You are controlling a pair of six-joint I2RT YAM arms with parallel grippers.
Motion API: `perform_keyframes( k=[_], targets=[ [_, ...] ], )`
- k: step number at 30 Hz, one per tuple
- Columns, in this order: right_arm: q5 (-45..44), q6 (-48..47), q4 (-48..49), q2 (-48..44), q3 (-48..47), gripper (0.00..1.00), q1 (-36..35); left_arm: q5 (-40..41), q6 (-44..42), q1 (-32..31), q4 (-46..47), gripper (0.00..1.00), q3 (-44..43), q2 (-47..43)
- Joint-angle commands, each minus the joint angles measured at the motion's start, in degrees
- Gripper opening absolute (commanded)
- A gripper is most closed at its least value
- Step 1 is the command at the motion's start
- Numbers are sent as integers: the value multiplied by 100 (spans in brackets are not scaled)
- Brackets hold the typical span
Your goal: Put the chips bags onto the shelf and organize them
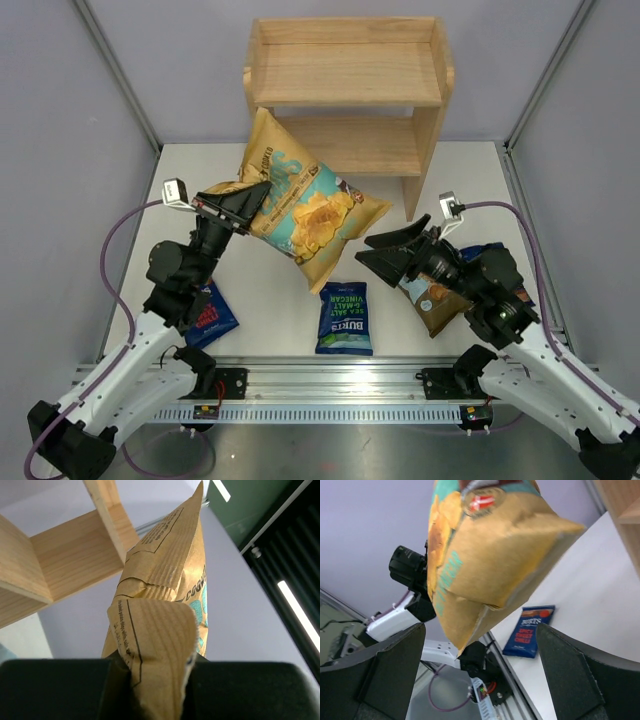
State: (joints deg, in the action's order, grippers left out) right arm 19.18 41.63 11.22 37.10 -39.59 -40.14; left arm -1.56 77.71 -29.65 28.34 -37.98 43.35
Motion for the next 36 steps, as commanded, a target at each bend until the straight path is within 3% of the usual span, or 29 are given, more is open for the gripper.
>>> perform_keyframes(
  k=[1,8,16,24,31,32,35,36],
  targets=[
    [297,785,1722,393,31,99,-38,798,552,-129,963,0,-149,-187],
    [718,1479,3639,1798,-206,100,-47,508,745,-401,1499,0,-245,225],
    [1131,1867,5054,2468,-400,99,-143,613,457,-533,1131,0,-237,218],
    [1159,1815,4680,2258,-356,99,-152,684,-738,-533,182,0,-727,112],
    [719,1770,4275,1976,-154,99,-152,-17,-1074,-533,66,0,-913,375],
    [667,1779,4239,1950,-145,98,-152,-115,-1048,-533,197,1,-905,471],
    [587,1727,4291,1941,-75,76,-152,-379,-1021,-542,339,6,-869,534],
    [604,1717,4379,1941,-49,62,-143,-406,-1100,-542,304,8,-878,508]
  ],
)
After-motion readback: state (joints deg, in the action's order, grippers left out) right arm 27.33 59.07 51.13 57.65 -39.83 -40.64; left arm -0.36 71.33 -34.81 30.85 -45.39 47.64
